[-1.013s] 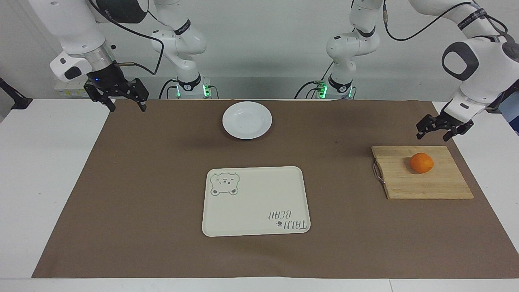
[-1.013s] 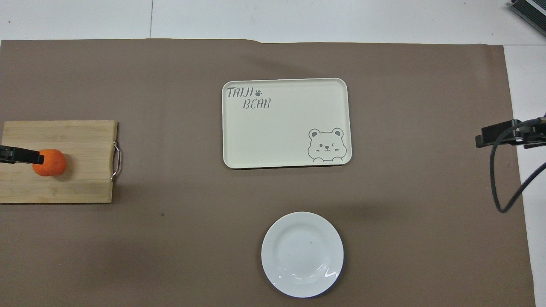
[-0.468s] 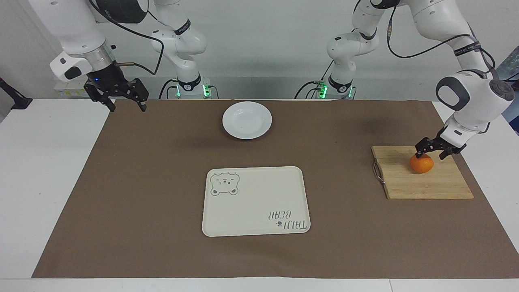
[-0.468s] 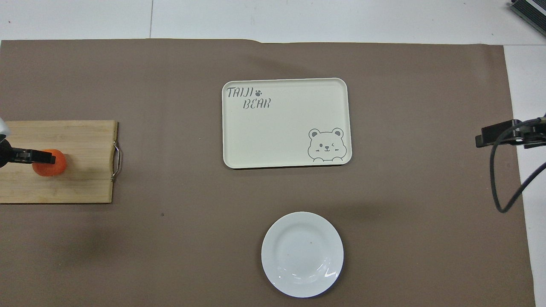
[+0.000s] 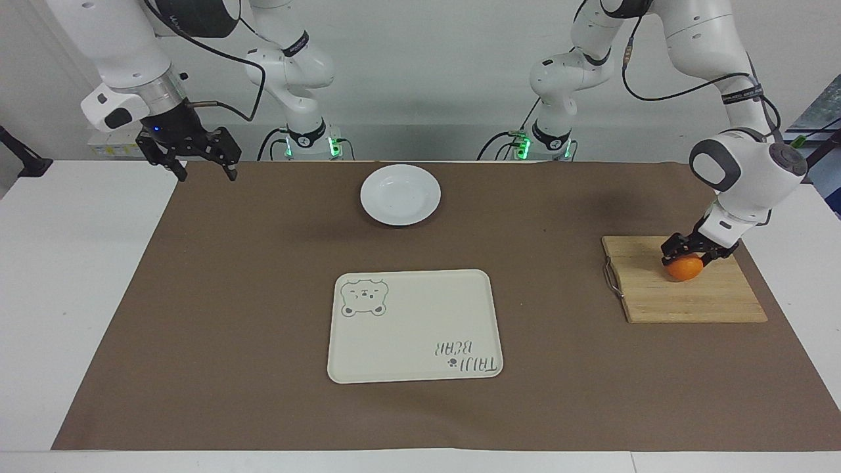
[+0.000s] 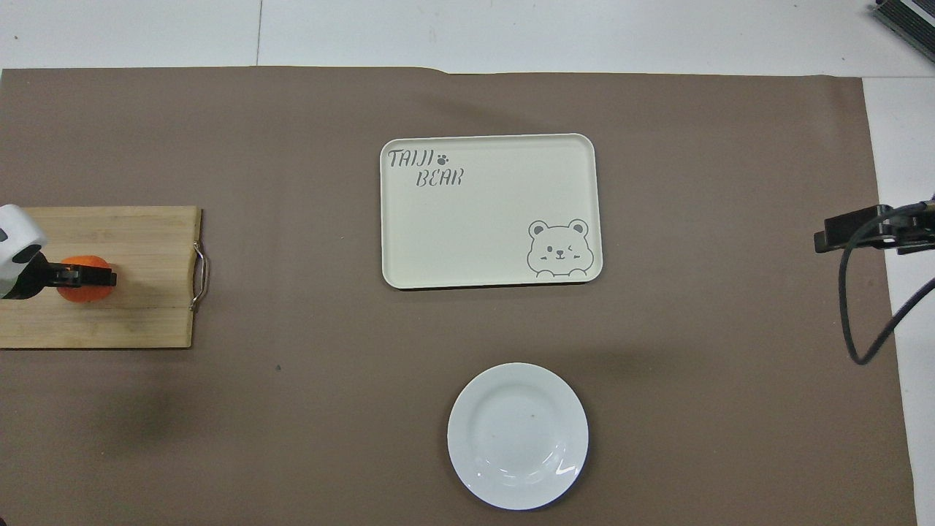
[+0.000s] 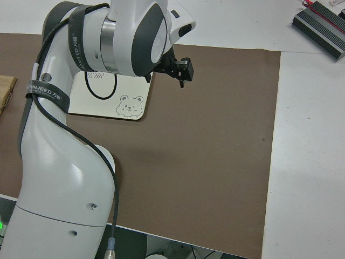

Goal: Place orange and plate with both arms

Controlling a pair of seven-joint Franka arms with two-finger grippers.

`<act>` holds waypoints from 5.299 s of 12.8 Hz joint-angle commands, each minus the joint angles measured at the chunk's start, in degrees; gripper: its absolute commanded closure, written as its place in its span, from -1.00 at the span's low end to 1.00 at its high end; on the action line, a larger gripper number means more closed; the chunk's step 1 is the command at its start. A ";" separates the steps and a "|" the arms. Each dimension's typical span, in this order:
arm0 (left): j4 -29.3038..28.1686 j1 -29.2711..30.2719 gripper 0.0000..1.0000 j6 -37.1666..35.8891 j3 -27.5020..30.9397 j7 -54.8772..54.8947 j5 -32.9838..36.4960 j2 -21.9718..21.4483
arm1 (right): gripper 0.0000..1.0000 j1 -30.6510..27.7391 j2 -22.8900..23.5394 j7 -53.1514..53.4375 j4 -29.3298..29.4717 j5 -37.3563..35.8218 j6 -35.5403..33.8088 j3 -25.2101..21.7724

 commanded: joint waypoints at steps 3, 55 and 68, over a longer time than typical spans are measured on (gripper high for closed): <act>-1.97 0.36 -1.00 5.39 -0.25 0.89 -2.18 -0.18 | -1.00 -0.31 0.41 1.20 0.93 -0.29 -1.02 0.33; 2.15 -70.14 -1.00 2.17 -0.16 -51.06 -7.66 -4.30 | -1.00 -0.31 0.41 1.29 0.93 -0.82 -0.94 -0.02; 27.09 -40.00 -1.00 -27.79 0.10 -31.39 2.98 -7.73 | -1.00 8.29 -9.51 1.55 -29.54 0.94 20.30 0.77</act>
